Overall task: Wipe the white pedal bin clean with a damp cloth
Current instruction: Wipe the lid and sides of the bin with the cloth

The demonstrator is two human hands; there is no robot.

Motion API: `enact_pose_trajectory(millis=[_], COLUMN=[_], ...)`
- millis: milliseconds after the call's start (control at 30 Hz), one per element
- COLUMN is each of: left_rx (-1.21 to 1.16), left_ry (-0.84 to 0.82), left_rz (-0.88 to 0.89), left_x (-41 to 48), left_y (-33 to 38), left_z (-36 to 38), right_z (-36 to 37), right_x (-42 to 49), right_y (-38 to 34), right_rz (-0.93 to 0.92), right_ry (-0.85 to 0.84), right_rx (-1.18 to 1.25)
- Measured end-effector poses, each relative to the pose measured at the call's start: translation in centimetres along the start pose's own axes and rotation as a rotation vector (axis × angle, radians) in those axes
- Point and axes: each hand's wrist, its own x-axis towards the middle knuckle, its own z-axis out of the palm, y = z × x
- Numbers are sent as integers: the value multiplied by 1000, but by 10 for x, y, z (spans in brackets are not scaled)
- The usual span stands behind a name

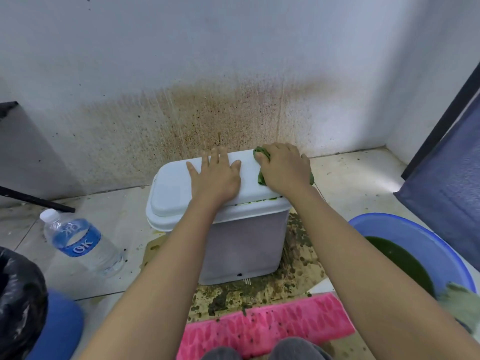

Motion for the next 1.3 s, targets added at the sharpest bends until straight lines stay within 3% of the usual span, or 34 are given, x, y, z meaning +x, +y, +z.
enact_pose_trajectory(millis=[167,300,433,500,600,733,833,900,1000,1100,1200,1300], left_rx=[23,24,11,-6,-36,-236,-460,-487,-518,-603,-737,-755], left_ry=[7,11,3,-6,-11,-10,-59,-62,-14,-61,-109,-83], left_rz=[1,-2,5,14,-14,-144,-23,35,3,-45,-66,-73], left_x=[-6,-7,-7,-8,-8,1,7,6,1,-2,-6,-8], left_y=[0,1,0,-1,-6,-8,14,23,14,-6,-18,-23], left_z=[4,5,4,3,-6,-39,-61,-69,-76,-84,-91,-91], right_z=[-10,0,16,23,26,19,15,16,20,33,45,69], right_x=[8,-4,-23,-32,-33,-31,-32,-31,-36,-54,-77,-87], right_y=[28,46,67,69,59,24,-14,-29,-21,5,6,-47], right_rz=[155,214,479,557,565,430,302,270,451,573,498,157], right_ry=[-35,65,74,86,137,126,-10,-136,-215,6,232,206], right_rx=[401,711,1393,1621,1623,1591,1682,1780,2027,2210,2007,1495])
